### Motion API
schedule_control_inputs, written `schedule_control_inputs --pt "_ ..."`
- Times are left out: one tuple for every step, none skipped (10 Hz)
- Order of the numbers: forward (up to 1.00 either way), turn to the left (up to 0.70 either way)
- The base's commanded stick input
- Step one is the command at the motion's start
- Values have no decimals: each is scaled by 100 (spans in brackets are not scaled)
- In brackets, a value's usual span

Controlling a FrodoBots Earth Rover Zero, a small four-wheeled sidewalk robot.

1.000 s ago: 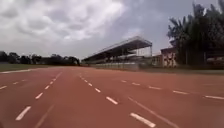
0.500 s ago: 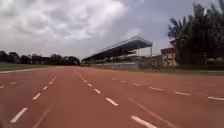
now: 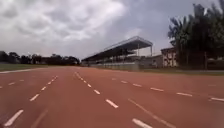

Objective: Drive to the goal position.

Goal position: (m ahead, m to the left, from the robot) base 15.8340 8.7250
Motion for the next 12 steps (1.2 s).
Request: schedule_control_inputs --pt "20 0" --pt "20 0" --pt "20 0" --pt "20 0" --pt "20 0" --pt "20 0" --pt "20 0" --pt "20 0" --pt "20 0" --pt "20 0" --pt "20 0" --pt "20 0"
